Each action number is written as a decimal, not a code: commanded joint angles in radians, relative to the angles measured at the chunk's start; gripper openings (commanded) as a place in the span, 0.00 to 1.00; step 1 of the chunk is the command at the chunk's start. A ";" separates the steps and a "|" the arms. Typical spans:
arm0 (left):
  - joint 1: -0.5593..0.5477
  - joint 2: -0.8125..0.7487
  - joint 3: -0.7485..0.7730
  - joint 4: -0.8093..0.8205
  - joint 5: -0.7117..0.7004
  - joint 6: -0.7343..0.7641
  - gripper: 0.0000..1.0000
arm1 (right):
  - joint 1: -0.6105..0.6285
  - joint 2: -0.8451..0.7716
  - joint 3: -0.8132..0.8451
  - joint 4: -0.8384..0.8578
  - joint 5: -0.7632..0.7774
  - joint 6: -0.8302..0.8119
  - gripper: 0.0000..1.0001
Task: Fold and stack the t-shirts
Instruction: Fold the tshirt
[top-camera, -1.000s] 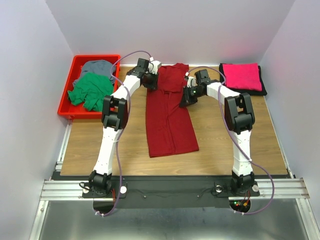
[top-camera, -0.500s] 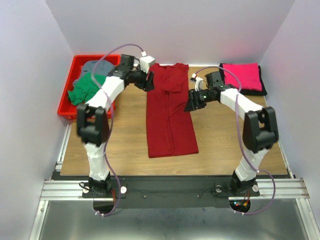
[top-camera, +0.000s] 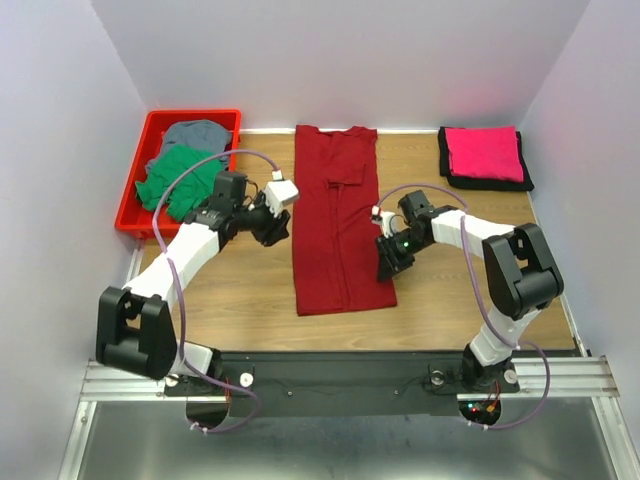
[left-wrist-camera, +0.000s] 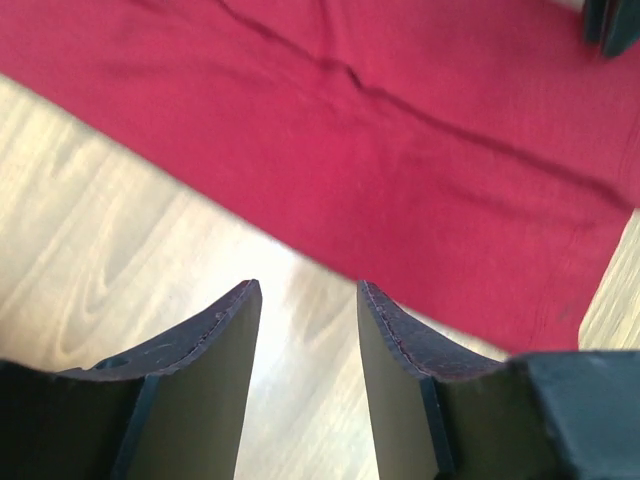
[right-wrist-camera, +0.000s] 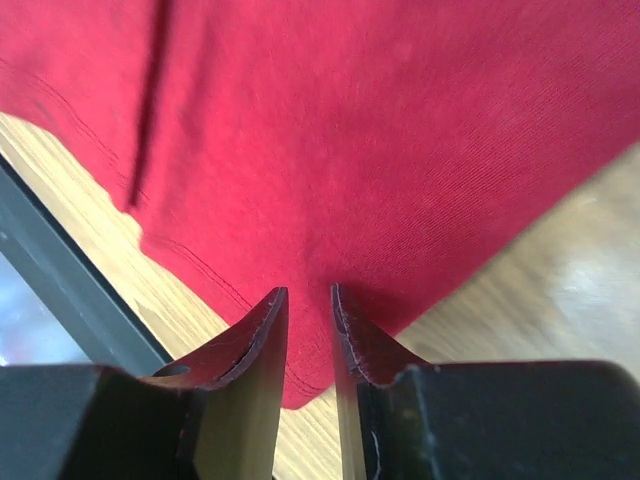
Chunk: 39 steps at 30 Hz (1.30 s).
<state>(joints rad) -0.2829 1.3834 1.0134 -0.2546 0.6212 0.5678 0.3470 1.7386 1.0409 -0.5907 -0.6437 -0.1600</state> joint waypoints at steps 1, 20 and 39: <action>-0.021 -0.127 -0.053 0.009 -0.023 0.110 0.53 | 0.021 0.022 -0.028 0.043 0.012 0.010 0.29; -0.298 -0.357 -0.317 -0.160 -0.124 0.354 0.50 | 0.119 -0.163 -0.048 -0.047 -0.080 -0.008 0.41; -0.440 -0.275 -0.510 0.017 -0.215 0.547 0.62 | 0.471 -0.508 -0.416 0.267 0.291 -0.544 0.56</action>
<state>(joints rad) -0.7071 1.0809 0.5159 -0.3088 0.4091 1.0847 0.7738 1.2606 0.6506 -0.4515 -0.4129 -0.6022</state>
